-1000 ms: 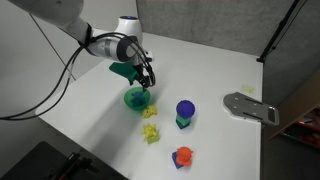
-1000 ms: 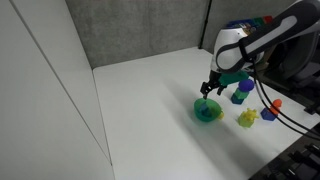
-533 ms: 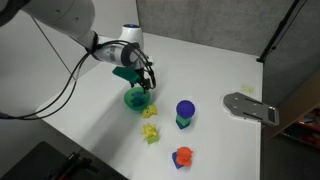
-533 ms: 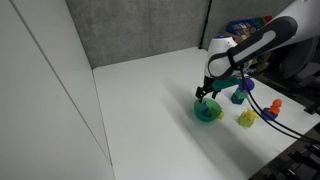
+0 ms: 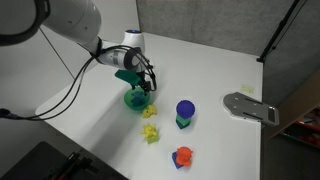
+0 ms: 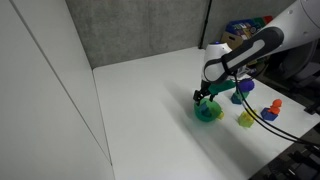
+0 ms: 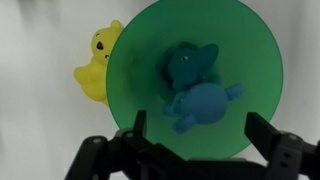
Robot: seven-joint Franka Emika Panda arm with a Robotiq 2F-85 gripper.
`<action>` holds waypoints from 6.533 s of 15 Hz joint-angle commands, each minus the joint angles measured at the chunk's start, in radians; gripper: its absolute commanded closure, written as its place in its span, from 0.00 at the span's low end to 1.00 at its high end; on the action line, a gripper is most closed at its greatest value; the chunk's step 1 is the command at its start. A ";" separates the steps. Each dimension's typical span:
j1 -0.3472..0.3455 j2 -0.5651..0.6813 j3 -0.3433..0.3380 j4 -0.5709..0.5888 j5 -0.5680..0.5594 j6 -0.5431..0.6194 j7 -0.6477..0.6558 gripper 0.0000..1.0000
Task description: Remove the green object from the bowl
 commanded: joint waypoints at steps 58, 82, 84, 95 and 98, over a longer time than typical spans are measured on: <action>-0.208 -0.076 -0.114 -0.008 0.105 -0.174 -0.015 0.89; -0.165 -0.049 -0.113 -0.013 0.076 -0.137 -0.015 0.00; -0.163 -0.059 -0.111 -0.016 0.077 -0.138 -0.018 0.00; -0.075 -0.307 -0.071 -0.161 0.015 -0.210 -0.058 0.00; -0.050 -0.416 -0.054 -0.230 -0.012 -0.246 -0.057 0.00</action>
